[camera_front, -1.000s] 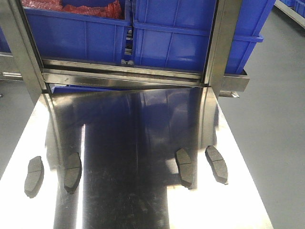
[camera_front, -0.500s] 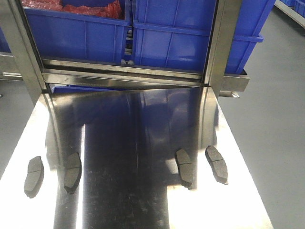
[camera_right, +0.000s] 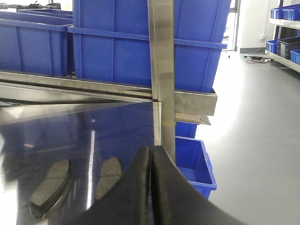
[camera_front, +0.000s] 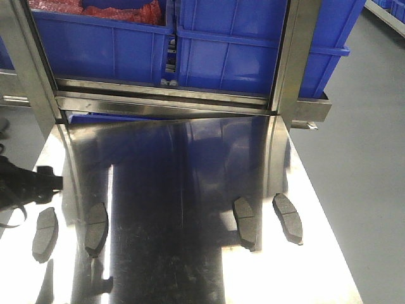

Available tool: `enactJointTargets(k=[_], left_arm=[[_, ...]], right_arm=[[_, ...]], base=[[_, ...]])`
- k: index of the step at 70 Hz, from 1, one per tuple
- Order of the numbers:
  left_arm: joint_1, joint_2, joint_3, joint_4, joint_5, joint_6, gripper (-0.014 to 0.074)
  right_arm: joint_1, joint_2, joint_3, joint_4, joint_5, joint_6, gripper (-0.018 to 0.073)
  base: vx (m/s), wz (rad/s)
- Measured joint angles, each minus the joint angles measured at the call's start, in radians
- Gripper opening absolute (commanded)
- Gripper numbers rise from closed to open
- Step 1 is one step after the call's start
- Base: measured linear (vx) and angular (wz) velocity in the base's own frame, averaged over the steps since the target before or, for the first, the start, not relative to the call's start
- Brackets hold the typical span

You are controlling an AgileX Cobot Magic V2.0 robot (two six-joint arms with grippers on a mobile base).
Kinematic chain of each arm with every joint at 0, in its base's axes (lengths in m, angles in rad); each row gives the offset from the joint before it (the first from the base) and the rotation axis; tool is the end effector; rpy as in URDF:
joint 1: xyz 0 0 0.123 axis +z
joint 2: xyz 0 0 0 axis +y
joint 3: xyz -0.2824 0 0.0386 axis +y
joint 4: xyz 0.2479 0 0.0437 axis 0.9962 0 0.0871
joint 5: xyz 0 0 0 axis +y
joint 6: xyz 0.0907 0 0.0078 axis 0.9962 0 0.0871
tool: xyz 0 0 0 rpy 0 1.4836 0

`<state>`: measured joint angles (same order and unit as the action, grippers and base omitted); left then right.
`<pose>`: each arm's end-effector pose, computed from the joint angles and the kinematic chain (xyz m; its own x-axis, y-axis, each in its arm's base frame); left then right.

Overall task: Move and align brake pads A on conveyor
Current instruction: 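Lower the left gripper onto the brake pad nearest it and close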

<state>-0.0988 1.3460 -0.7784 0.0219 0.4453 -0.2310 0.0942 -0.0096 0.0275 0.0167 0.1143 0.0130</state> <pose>0.2606 -0.0250 0.2377 -0.7969 -0.1317 -0.5896 -0.0758 0.9900 -0.1187 0.0566 0.0055 0.1939 -0.0476 0.0252 -0.9985 -0.0946 0.9951 0.0296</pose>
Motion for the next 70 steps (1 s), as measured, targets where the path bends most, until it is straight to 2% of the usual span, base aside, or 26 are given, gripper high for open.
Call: enactJointTargets(k=[16, 32, 70], left_arm=[[-0.018, 0.145, 0.0, 0.021, 0.004, -0.089, 0.058], [-0.018, 0.188, 0.0, 0.095, 0.008, -0.186, 0.058], [-0.018, 0.257, 0.0, 0.11, 0.005, -0.2, 0.0575]], right_arm=[[0.0, 0.0, 0.0, 0.0, 0.0, 0.0, -0.0008], [0.0, 0.0, 0.0, 0.0, 0.0, 0.0, -0.0008], [0.0, 0.0, 0.0, 0.0, 0.0, 0.0, -0.0008]], base=[[0.0, 0.0], [0.0, 0.0], [0.0, 0.0]])
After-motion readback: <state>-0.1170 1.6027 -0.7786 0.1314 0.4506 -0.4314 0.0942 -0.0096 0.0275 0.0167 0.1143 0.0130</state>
